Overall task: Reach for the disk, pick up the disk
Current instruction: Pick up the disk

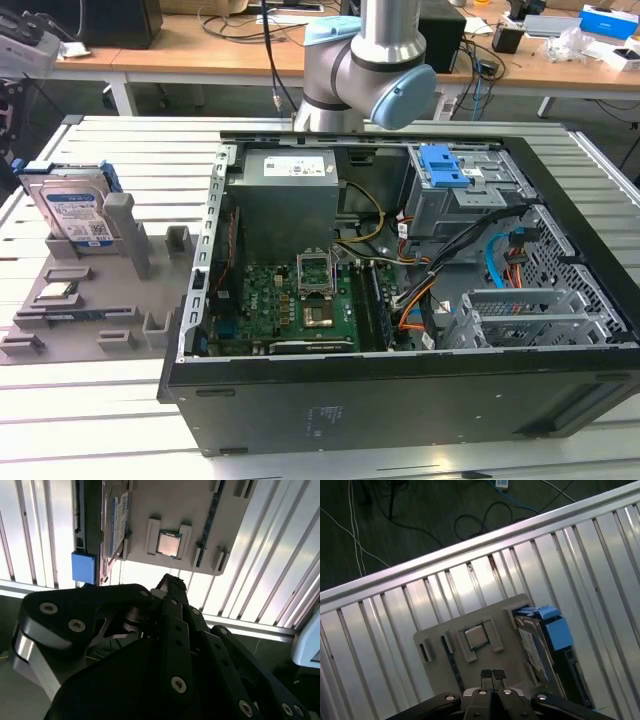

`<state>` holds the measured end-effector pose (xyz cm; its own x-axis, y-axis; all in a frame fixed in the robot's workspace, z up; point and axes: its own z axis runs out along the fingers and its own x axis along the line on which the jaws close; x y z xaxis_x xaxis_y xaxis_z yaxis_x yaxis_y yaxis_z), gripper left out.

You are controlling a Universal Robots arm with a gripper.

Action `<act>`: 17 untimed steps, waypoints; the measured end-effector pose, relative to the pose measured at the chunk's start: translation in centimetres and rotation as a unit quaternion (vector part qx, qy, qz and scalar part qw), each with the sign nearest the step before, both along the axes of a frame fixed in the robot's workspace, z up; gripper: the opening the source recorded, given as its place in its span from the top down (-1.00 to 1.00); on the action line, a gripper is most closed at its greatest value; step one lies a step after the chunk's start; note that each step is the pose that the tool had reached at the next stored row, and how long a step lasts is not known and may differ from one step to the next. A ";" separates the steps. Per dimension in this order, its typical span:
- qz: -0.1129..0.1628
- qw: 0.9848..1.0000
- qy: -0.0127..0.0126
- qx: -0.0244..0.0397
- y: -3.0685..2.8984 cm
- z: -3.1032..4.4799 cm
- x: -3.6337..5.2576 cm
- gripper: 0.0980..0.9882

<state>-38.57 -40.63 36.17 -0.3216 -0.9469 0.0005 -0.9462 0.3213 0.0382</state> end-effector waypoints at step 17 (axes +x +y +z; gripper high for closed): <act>0.103 0.995 0.000 0.000 0.00 0.00 0.00 0.98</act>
<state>-38.57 -40.63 36.17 -0.1209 -0.9927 0.0005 -0.9919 0.1208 0.0382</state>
